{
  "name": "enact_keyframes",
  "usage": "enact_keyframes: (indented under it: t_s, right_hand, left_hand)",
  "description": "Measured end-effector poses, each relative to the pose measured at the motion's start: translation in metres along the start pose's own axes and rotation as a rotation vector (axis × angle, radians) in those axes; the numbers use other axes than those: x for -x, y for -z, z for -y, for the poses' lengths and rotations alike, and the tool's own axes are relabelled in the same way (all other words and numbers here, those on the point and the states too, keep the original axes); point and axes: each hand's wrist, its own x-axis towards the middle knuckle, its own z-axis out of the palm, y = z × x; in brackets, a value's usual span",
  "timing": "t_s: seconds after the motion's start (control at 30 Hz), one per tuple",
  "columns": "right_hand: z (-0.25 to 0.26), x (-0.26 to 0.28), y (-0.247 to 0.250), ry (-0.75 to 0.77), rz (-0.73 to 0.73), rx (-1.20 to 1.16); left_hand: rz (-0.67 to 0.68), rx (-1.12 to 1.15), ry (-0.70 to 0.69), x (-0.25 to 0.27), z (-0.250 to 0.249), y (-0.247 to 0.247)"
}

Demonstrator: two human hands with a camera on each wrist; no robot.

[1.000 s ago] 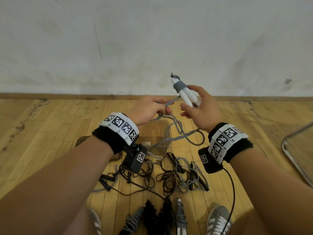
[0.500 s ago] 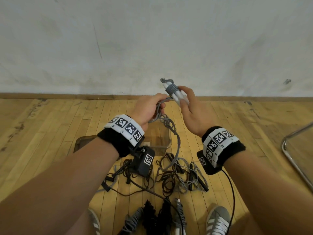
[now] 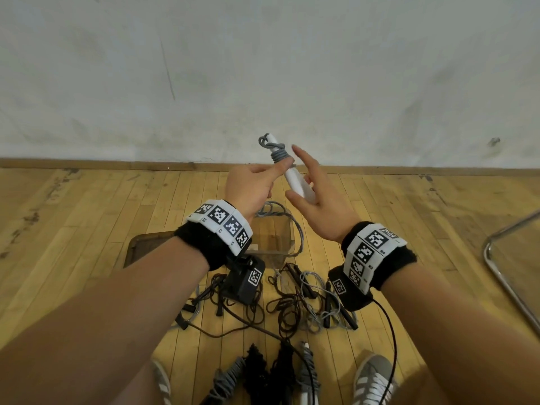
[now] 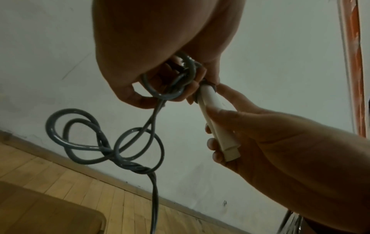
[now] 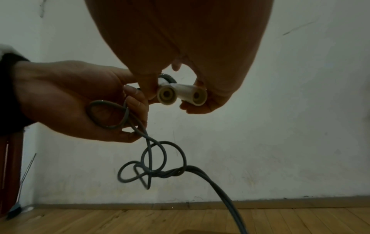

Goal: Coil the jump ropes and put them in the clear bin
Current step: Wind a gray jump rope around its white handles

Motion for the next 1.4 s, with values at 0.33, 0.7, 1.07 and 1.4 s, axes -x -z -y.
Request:
enact_keyframes:
  t_s: [0.33, 0.7, 1.07, 1.4]
  right_hand:
    - [0.013, 0.0, 0.006, -0.302, 0.039, -0.472]
    - [0.001, -0.006, 0.027, -0.349, -0.156, -0.253]
    - [-0.004, -0.009, 0.022, -0.359, -0.1, -0.042]
    - [0.003, -0.007, 0.014, -0.325, -0.034, -0.06]
  left_hand:
    - [0.165, 0.109, -0.033, -0.002, 0.001, -0.001]
    - [0.264, 0.021, 0.033, -0.004, -0.001, 0.01]
    - [0.288, 0.028, 0.057, 0.002, -0.002, 0.007]
    - [0.285, 0.14, 0.168, -0.001, -0.004, 0.003]
